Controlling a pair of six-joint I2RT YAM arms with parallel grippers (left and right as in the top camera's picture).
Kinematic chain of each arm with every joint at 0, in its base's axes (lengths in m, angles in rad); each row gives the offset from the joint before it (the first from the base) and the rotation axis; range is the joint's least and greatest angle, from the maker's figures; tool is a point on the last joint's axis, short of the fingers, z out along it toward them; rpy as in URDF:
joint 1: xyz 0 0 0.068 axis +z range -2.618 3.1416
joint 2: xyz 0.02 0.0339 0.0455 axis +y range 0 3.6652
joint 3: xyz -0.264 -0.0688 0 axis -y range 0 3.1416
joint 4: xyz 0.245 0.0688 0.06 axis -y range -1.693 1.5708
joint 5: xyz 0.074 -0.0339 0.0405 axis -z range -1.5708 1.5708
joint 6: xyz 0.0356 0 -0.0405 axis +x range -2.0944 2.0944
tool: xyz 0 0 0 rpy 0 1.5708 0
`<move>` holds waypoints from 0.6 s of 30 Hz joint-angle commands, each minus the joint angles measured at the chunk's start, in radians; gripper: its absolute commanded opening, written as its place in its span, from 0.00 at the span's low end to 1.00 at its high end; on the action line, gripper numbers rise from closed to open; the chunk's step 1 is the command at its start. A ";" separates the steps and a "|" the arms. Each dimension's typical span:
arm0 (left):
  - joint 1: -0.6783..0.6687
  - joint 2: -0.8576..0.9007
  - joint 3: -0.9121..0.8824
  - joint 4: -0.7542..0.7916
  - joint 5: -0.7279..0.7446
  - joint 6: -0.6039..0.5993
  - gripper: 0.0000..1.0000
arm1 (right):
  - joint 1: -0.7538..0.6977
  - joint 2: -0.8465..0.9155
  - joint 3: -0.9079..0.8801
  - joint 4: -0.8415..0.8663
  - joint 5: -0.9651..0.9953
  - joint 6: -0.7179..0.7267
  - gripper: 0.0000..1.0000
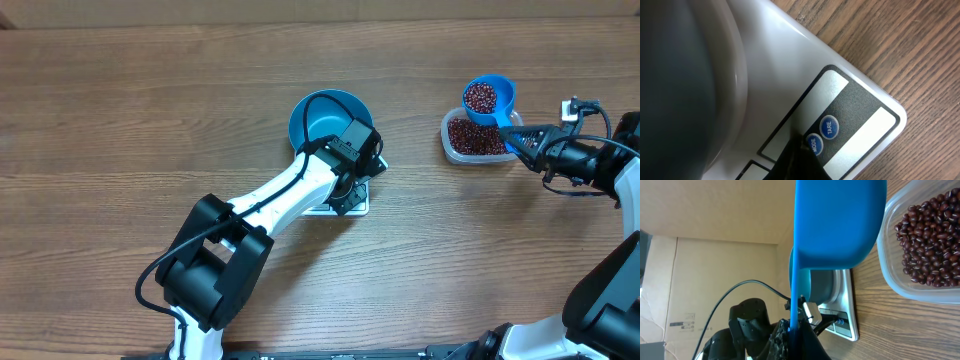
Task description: Scoop item into bowl and weigh 150g on scale
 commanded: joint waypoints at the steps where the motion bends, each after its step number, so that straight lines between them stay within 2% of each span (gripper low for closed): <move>1: -0.005 0.025 -0.017 0.002 0.002 0.012 0.04 | -0.004 0.006 0.012 0.003 -0.039 -0.015 0.04; 18: -0.004 0.025 -0.017 -0.016 0.001 0.012 0.04 | -0.004 0.006 0.012 0.002 -0.039 -0.015 0.04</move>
